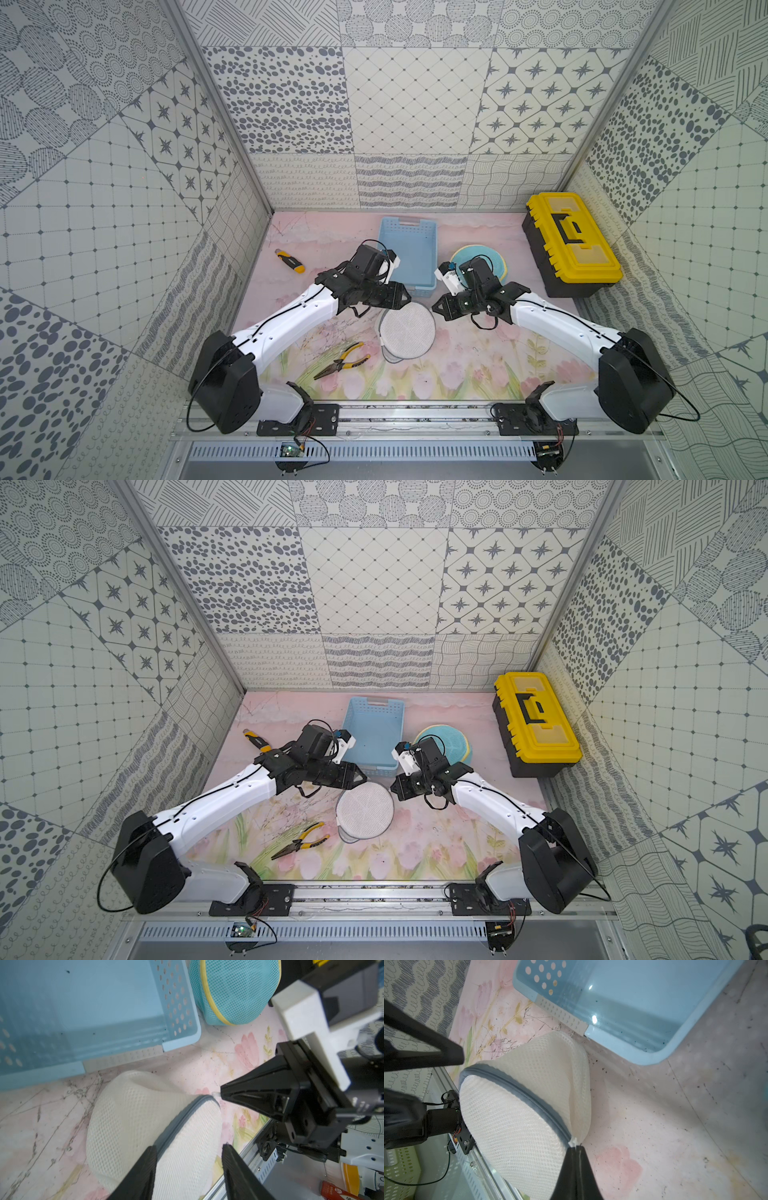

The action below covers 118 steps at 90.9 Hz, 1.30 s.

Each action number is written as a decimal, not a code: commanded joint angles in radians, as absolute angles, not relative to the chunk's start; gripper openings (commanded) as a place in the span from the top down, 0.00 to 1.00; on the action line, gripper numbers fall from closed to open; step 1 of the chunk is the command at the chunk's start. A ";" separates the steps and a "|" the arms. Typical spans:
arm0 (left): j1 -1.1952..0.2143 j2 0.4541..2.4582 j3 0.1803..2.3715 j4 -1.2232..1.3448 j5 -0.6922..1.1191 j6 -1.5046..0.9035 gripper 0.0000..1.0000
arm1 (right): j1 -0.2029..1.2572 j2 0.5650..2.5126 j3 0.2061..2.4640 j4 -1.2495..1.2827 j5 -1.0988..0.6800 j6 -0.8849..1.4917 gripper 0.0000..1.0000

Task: Turn the laundry bag inside out
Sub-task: Zip the zipper on the laundry bag.

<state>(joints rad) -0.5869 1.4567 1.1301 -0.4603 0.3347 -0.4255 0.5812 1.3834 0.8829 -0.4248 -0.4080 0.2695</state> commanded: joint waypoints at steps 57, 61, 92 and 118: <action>-0.598 1.610 1.133 -0.423 0.528 -0.402 0.66 | 0.575 1.423 0.972 -0.404 -0.392 0.252 1.00; -0.599 1.602 1.125 -0.423 0.529 -0.405 0.67 | 0.574 1.425 0.976 -0.404 -0.396 0.253 1.00; -0.622 1.594 1.125 -0.407 0.525 -0.404 0.67 | 0.582 1.433 0.972 -0.399 -0.411 0.267 1.00; -0.648 1.606 1.138 -0.412 0.492 -0.396 0.92 | 0.586 1.422 0.960 -0.397 -0.368 0.297 1.00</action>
